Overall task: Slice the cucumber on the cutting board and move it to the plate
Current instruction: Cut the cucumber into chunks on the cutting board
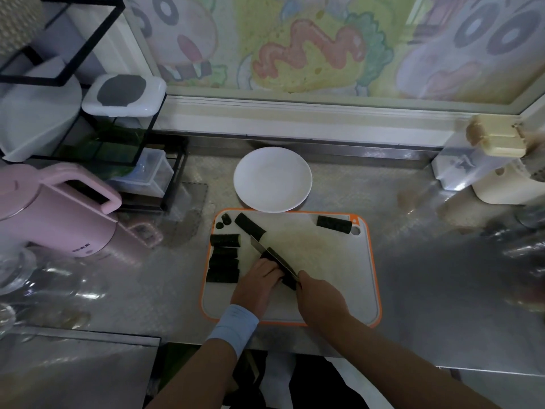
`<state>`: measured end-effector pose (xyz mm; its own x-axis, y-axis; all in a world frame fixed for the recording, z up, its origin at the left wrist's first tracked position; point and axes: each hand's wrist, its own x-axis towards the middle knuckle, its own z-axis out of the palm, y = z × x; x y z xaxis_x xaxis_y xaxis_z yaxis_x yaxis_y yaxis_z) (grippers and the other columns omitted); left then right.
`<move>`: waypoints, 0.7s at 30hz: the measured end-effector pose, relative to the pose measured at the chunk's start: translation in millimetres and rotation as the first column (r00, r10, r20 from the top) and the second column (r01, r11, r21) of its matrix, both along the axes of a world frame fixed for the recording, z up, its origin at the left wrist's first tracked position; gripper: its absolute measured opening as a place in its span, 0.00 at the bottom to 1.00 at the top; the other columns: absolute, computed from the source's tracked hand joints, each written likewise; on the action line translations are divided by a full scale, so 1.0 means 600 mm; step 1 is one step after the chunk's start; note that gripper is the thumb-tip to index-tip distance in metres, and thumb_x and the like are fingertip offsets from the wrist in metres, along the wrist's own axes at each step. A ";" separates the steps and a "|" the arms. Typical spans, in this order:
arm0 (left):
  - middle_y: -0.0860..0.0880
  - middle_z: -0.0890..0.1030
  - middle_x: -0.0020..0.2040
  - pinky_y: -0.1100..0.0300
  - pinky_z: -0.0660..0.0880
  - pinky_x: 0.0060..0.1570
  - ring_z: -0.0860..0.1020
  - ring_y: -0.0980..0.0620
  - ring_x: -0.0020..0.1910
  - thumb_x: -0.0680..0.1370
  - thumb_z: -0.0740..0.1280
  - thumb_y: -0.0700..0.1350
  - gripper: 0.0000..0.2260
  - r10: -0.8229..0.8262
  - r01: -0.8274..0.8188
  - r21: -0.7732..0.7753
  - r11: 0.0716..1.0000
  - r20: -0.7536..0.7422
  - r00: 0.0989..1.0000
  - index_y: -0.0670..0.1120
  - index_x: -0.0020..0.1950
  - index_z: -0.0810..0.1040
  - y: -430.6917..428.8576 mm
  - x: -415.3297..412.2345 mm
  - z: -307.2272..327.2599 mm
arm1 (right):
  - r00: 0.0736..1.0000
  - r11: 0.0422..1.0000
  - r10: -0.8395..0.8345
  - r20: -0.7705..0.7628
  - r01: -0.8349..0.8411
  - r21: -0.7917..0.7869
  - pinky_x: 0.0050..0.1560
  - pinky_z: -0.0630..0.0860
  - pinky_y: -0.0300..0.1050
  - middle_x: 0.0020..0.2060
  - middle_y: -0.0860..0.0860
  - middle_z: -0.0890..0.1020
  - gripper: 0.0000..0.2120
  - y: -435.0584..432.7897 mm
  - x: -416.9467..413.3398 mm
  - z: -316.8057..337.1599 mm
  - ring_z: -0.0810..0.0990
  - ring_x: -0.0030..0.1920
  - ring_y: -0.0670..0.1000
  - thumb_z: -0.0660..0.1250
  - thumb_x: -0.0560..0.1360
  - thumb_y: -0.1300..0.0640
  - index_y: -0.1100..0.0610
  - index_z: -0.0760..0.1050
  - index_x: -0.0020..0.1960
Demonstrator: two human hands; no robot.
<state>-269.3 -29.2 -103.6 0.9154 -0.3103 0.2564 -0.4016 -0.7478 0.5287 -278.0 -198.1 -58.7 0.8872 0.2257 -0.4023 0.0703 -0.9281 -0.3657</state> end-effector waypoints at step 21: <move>0.44 0.76 0.61 0.50 0.75 0.53 0.73 0.43 0.59 0.70 0.66 0.31 0.18 -0.184 0.242 0.440 0.865 -0.171 0.968 0.45 0.58 0.78 0.047 0.059 0.058 | 0.963 0.960 -0.239 -0.120 0.253 0.119 0.33 0.70 0.43 0.33 0.52 0.78 0.14 -0.047 0.095 0.107 0.77 0.35 0.52 0.56 0.79 0.50 0.54 0.74 0.39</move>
<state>-234.1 -0.8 -68.6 0.8282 -0.5563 -0.0672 -0.5340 -0.8199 0.2063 -220.8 -226.2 5.4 0.8770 0.0630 -0.4764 -0.1991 -0.8546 -0.4796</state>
